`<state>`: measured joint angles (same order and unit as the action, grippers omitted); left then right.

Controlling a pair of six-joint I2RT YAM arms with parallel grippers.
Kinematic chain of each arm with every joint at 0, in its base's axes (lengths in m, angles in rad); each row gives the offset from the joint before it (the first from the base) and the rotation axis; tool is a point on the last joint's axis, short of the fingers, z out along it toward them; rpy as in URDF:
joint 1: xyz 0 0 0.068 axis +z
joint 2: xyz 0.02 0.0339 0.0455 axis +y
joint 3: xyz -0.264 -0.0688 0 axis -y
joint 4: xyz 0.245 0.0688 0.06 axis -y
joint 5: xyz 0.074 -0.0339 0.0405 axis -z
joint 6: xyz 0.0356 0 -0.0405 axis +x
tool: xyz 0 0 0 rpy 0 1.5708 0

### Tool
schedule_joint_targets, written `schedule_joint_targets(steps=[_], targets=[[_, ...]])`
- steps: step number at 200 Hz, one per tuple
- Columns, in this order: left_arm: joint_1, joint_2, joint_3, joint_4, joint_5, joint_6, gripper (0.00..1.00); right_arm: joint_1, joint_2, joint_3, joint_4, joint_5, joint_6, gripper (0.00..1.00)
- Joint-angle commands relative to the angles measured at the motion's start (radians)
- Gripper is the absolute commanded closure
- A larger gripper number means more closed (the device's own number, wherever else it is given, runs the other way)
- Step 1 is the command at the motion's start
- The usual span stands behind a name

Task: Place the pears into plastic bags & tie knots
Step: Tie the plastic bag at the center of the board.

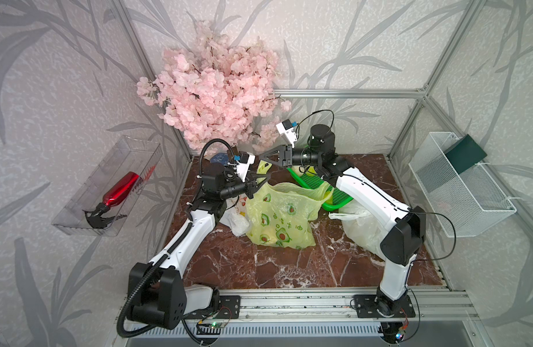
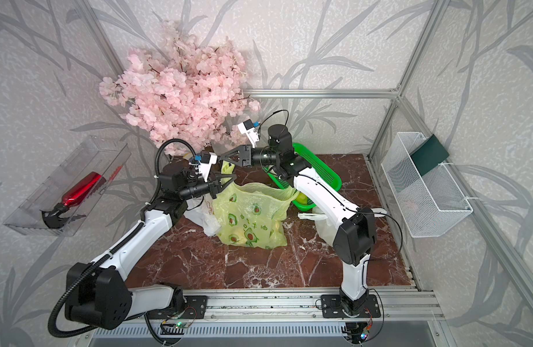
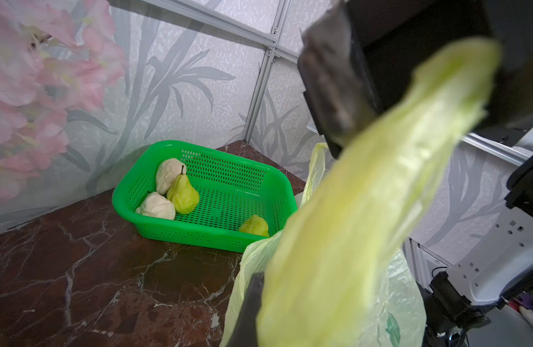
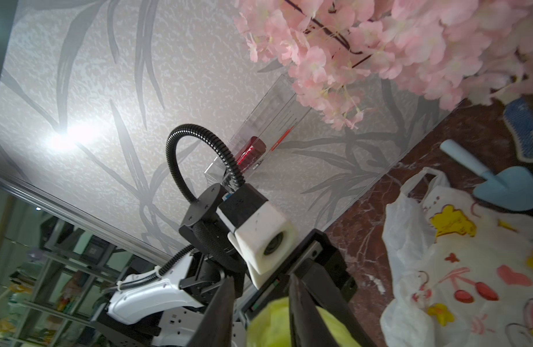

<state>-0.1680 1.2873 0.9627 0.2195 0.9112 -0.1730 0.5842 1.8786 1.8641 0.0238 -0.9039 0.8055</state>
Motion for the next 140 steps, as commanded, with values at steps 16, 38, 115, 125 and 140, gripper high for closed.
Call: schedule_joint_targets(steps=[16, 38, 115, 125, 140], targets=[[0.010, -0.010, 0.022, -0.088, -0.133, 0.044, 1.00, -0.145, -0.149, -0.073, -0.115, 0.121, -0.139, 0.42], [0.016, -0.013, 0.024, -0.097, -0.144, 0.035, 1.00, -0.239, -0.256, -0.215, -0.111, 0.185, -0.161, 0.36], [0.025, -0.023, 0.036, -0.141, -0.171, 0.025, 1.00, -0.412, -0.526, -0.680, -0.049, 0.260, -0.221, 0.14], [0.025, -0.026, 0.037, -0.144, -0.171, 0.022, 1.00, -0.393, -0.560, -0.736, -0.024, 0.265, -0.218, 0.13], [0.025, -0.030, 0.040, -0.146, -0.169, 0.017, 1.00, -0.357, -0.603, -0.803, 0.006, 0.286, -0.214, 0.11]])
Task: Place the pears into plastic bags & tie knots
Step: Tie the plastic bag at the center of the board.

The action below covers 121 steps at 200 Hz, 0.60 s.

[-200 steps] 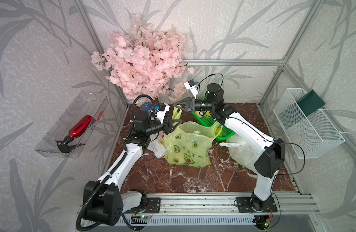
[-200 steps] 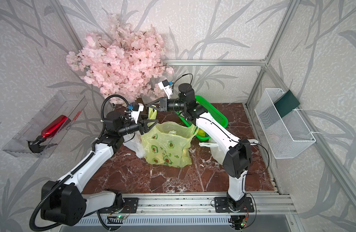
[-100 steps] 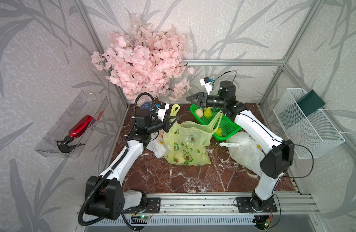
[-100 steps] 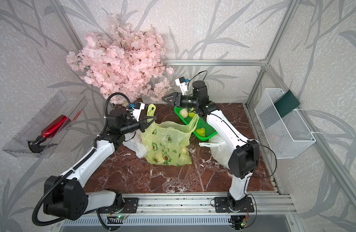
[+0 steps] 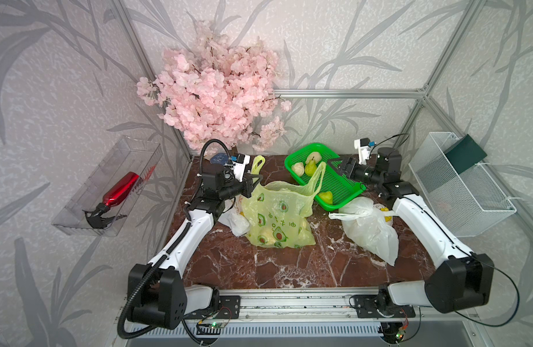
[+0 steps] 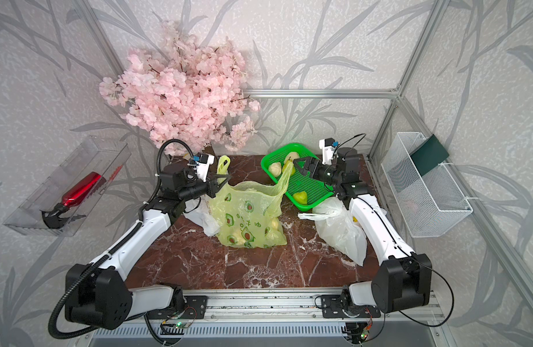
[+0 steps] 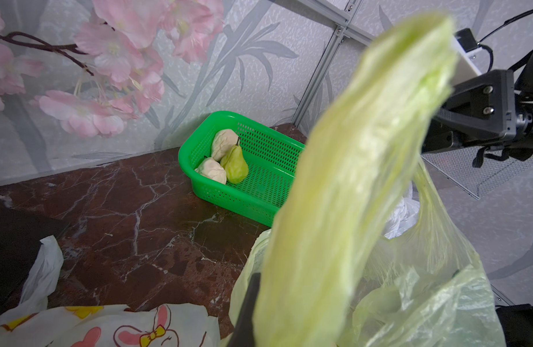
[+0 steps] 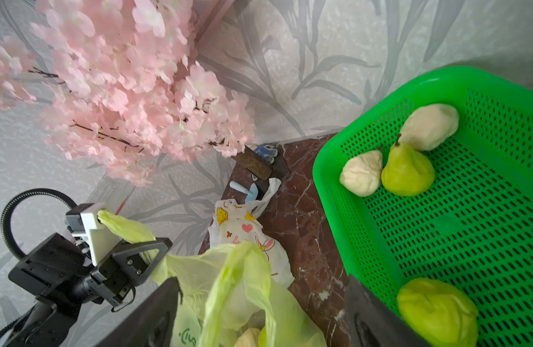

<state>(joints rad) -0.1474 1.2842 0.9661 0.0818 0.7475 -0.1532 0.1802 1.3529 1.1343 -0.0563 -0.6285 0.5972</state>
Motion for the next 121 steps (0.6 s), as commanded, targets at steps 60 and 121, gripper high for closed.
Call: schedule_joint_targets(steps=[60, 121], targets=[[0.004, -0.032, 0.036, -0.003, 0.006, -0.018, 1.00, 0.170, -0.040, -0.220, 0.341, 0.071, 0.123, 0.10], [0.005, -0.042, 0.039, -0.006, 0.007, -0.030, 1.00, 0.219, 0.028, -0.247, 0.503, 0.121, 0.164, 0.08]])
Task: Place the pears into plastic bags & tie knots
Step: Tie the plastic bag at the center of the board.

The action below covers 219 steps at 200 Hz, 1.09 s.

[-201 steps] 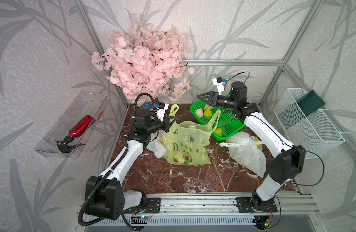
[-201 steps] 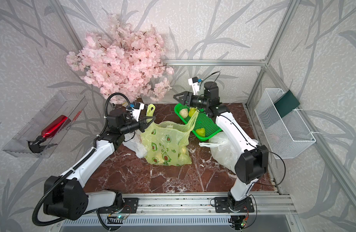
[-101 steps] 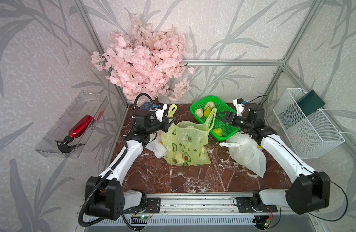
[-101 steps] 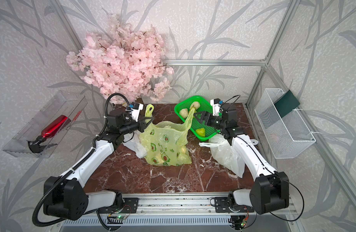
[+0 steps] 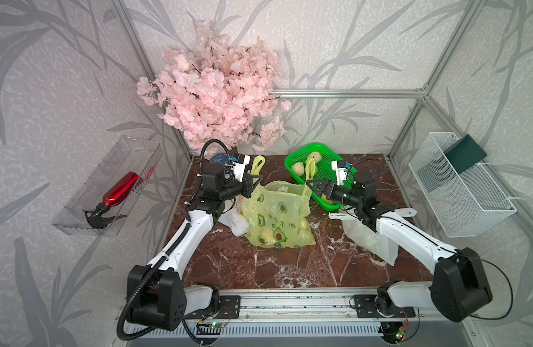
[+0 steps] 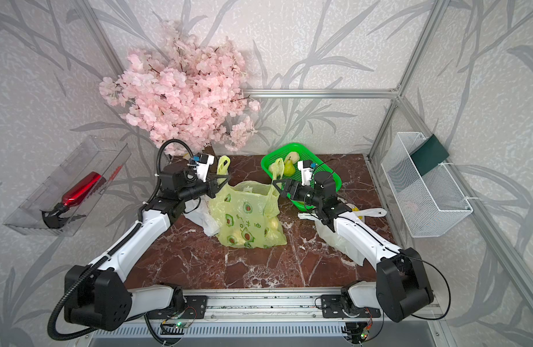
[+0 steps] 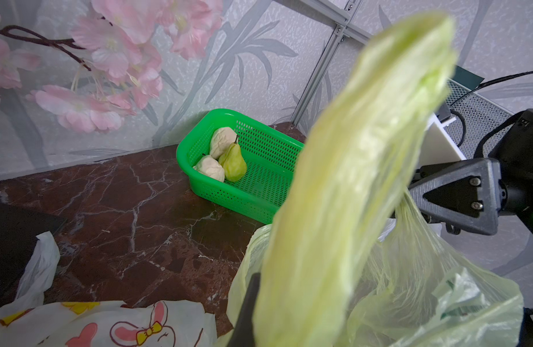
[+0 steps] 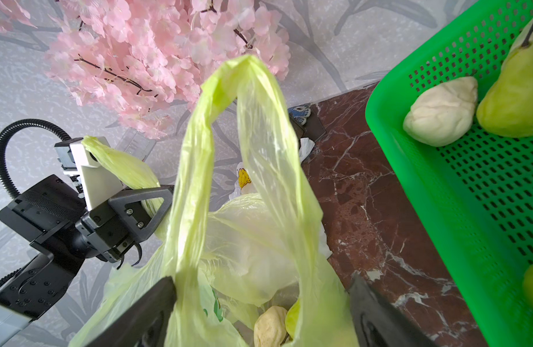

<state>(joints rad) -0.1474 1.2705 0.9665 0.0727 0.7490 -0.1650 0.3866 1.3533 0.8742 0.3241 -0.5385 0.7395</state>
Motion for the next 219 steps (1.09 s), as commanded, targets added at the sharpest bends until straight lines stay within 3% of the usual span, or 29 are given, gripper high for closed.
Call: schedule_joint_targets(steps=[1, 29, 96, 158, 189, 219], targets=[[0.005, -0.027, 0.038, 0.004, 0.005, -0.019, 1.00, 0.013, 0.029, 0.015, 0.125, 0.030, 0.022, 0.08], [0.004, -0.025, 0.037, 0.009, -0.004, -0.030, 1.00, 0.044, 0.074, 0.021, 0.227, 0.027, 0.078, 0.08], [0.006, -0.035, 0.041, -0.019, -0.022, -0.010, 1.00, 0.081, 0.059, 0.043, 0.202, -0.012, 0.054, 0.08], [0.006, -0.040, 0.042, -0.031, -0.042, -0.016, 1.00, 0.095, 0.041, 0.071, 0.064, 0.021, -0.095, 0.18], [0.015, -0.027, 0.054, -0.036, -0.054, -0.052, 1.00, 0.082, 0.067, 0.044, 0.134, 0.024, -0.155, 0.18], [0.050, -0.032, 0.040, -0.019, -0.057, -0.106, 1.00, 0.035, 0.126, 0.007, 0.289, -0.027, -0.084, 0.15]])
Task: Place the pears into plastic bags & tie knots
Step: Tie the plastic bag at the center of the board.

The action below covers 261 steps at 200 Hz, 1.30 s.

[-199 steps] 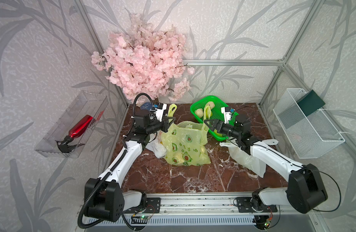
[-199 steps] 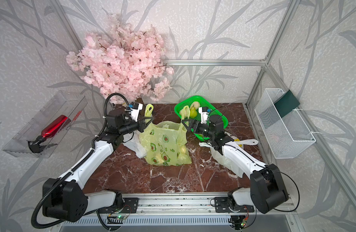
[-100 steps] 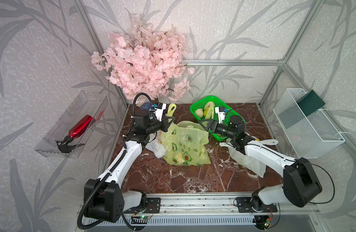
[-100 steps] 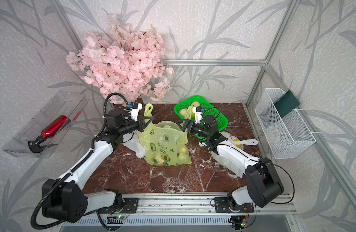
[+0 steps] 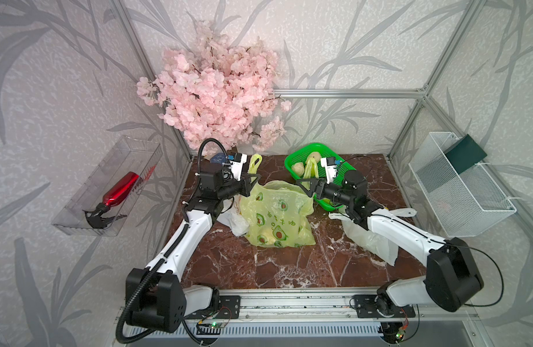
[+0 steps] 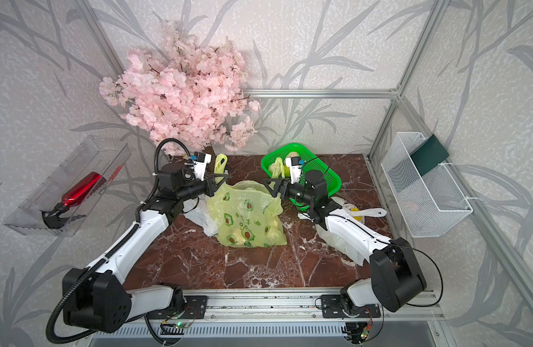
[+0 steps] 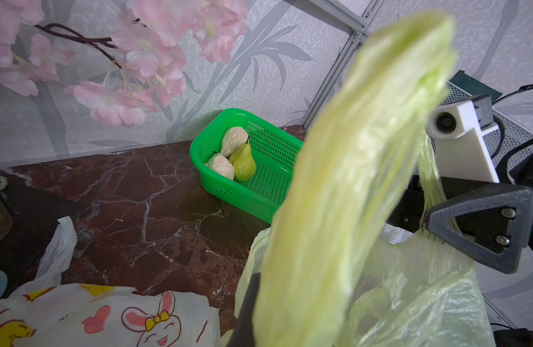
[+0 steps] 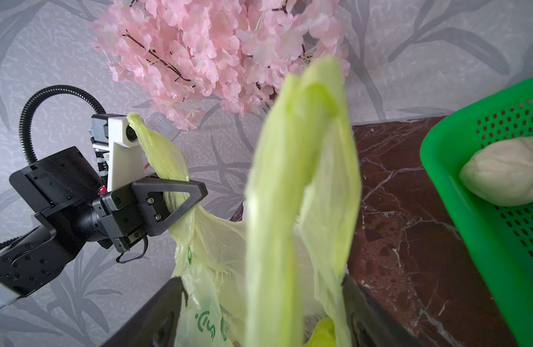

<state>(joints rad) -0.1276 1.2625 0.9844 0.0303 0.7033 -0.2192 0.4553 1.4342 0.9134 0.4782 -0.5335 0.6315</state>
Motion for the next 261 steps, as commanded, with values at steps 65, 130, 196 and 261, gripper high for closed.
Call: schedule_joint_targets(steps=[65, 130, 196, 261], targets=[[0.074, -0.044, -0.018, 0.003, -0.026, -0.066, 1.00, -0.038, 0.148, -0.020, 0.255, -0.096, 0.144, 0.12], [0.086, -0.037, -0.016, -0.009, -0.031, -0.068, 1.00, -0.038, 0.224, -0.005, 0.351, -0.088, 0.183, 0.24], [0.092, -0.022, 0.003, -0.011, -0.022, -0.095, 1.00, -0.038, 0.241, -0.021, 0.407, -0.067, 0.208, 0.62], [0.062, 0.060, 0.204, -0.324, -0.003, -0.023, 1.00, -0.020, 0.096, 0.054, -0.055, -0.027, -0.111, 1.00]])
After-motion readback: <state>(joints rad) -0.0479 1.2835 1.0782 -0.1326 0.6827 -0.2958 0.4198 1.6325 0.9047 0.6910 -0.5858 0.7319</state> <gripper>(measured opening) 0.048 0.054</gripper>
